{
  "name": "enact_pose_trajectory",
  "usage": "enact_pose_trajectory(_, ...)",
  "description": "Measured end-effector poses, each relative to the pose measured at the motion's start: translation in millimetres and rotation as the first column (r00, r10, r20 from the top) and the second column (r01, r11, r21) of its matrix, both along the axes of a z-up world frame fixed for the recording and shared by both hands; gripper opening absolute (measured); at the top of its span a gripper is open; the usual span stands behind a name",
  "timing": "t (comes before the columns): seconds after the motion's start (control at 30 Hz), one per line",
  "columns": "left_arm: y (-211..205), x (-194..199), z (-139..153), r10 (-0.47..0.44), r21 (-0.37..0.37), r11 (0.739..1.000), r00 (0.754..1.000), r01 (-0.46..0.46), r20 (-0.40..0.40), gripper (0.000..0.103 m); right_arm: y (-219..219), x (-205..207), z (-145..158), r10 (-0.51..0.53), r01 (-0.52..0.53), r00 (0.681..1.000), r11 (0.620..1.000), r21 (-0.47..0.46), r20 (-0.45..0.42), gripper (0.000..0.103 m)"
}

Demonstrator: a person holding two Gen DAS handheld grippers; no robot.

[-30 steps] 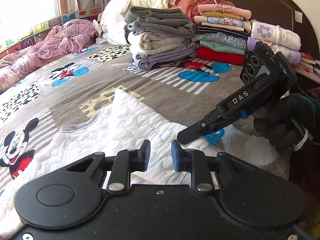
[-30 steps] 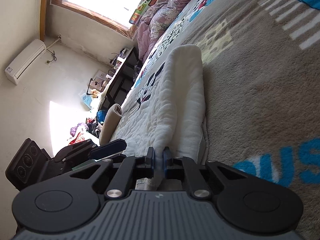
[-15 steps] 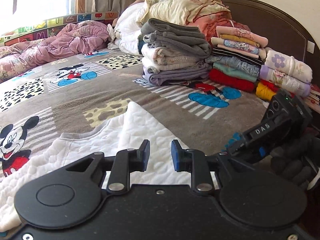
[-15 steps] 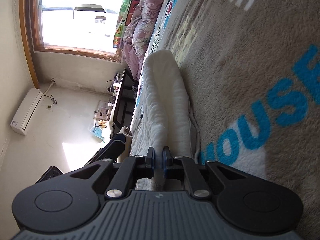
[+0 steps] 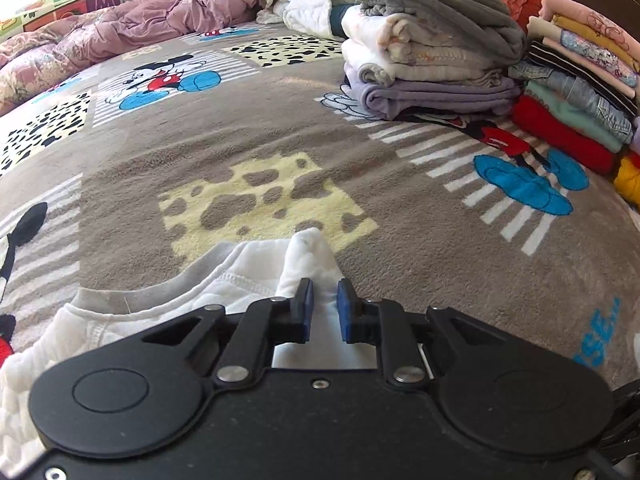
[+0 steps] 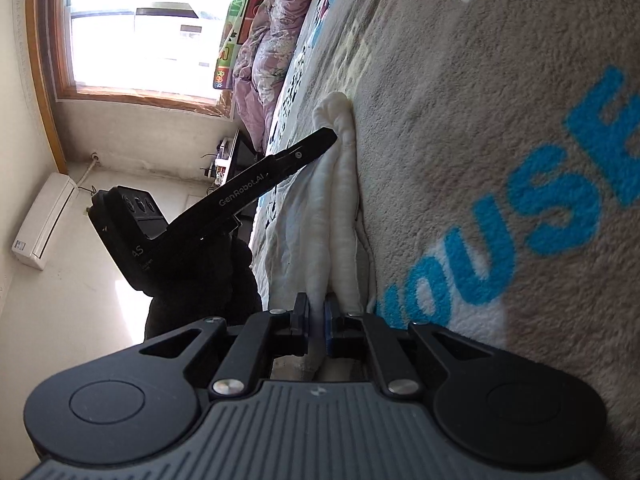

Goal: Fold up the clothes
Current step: 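Grasp the sweatshirt edge with the right gripper and fold it over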

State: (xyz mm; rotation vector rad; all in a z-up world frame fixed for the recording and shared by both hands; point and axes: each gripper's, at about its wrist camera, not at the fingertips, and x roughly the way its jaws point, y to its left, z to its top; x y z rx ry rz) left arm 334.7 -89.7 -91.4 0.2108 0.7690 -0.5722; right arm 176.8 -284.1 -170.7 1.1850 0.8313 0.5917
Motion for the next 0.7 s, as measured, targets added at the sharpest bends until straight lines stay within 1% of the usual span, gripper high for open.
enact_pose_trajectory(0.07,-4,-1,-2,0.01,0.021,1.0,1.0,-0.01,0.009,0.016,1,1,1,0.002,-0.002,1.0,1.0,-0.012,0.005,0.007)
enact_pose_trajectory(0.13,-6,-2,-5,0.019,0.037,0.999,1.0,-0.019,0.014,0.016,3,2,3,0.007,-0.006,1.0,0.999,-0.047,0.019,0.005)
enact_pose_trajectory(0.2,-6,-1,-1,0.034,0.024,0.999,0.999,-0.034,-0.007,0.016,6,2,8,0.014,-0.008,0.999,0.995,-0.104,0.05,0.004)
enact_pose_trajectory(0.27,-4,-3,7,0.043,0.004,0.999,0.999,-0.043,-0.017,0.016,8,-4,18,0.007,0.011,0.995,0.985,-0.174,0.099,0.006)
enact_pose_trajectory(0.33,3,-15,20,0.04,-0.03,0.999,0.999,-0.039,0.013,0.016,10,-12,32,-0.005,0.044,0.988,0.968,-0.247,0.156,0.013)
enact_pose_trajectory(0.4,15,-36,33,0.037,-0.064,0.997,0.998,-0.034,0.056,0.016,12,-21,46,-0.012,0.081,0.977,0.945,-0.316,0.215,0.023)
enact_pose_trajectory(0.43,21,-46,37,0.042,-0.076,0.996,0.997,-0.036,0.072,0.016,13,-25,53,-0.014,0.101,0.97,0.931,-0.35,0.244,0.036)
enact_pose_trajectory(0.47,29,-57,41,0.049,-0.09,0.995,0.995,-0.041,0.088,0.016,13,-30,60,-0.019,0.126,0.962,0.915,-0.384,0.272,0.043)
enact_pose_trajectory(0.5,37,-69,44,0.054,-0.108,0.993,0.993,-0.043,0.101,0.016,13,-38,66,-0.031,0.164,0.952,0.891,-0.424,0.303,0.043)
enact_pose_trajectory(0.57,46,-88,45,0.055,-0.126,0.991,0.991,-0.04,0.119,0.016,18,-51,79,-0.02,0.237,0.916,0.833,-0.5,0.401,0.043)
enact_pose_trajectory(0.63,50,-101,42,0.049,-0.133,0.991,0.991,-0.033,0.124,0.016,28,-58,89,0.035,0.287,0.862,0.788,-0.544,0.506,0.043)
enact_pose_trajectory(0.7,52,-105,39,0.06,-0.137,0.99,0.99,-0.043,0.124,0.016,42,-61,95,0.129,0.301,0.8,0.759,-0.577,0.587,0.042)
